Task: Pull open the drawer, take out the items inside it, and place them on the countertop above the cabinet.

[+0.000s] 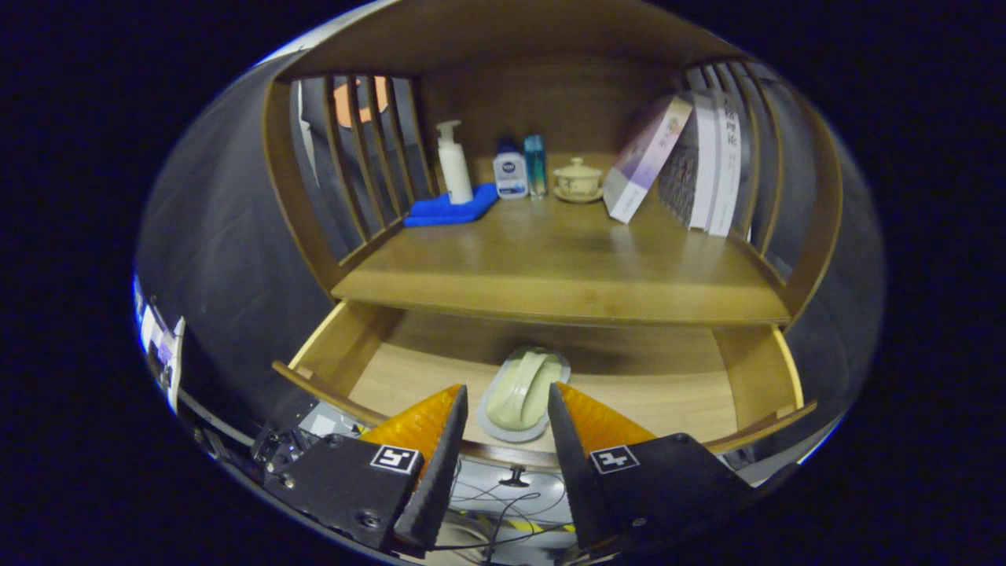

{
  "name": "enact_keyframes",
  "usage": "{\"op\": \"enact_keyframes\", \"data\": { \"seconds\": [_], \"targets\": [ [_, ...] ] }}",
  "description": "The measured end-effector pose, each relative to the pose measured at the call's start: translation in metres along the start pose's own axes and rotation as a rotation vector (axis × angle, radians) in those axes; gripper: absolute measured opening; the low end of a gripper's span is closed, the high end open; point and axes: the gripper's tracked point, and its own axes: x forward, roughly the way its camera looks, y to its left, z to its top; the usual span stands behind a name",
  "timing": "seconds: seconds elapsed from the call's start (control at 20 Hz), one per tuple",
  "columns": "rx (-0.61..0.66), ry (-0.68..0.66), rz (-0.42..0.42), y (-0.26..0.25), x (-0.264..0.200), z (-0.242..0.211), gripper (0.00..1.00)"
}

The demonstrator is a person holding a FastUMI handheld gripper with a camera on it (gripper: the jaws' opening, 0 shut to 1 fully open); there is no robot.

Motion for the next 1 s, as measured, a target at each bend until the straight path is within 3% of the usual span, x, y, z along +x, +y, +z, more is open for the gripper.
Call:
{"op": "enact_keyframes", "data": {
  "seconds": [0.4, 0.8, 1.0],
  "targets": [
    [-0.022, 0.212, -0.060, -0.007, 0.045, -0.001, 0.65],
    [0.011, 0.319, -0.122, -0.016, 0.078, -0.015, 0.66],
    [0.017, 0.345, -0.122, -0.016, 0.088, -0.017, 0.59]
  ]
}}
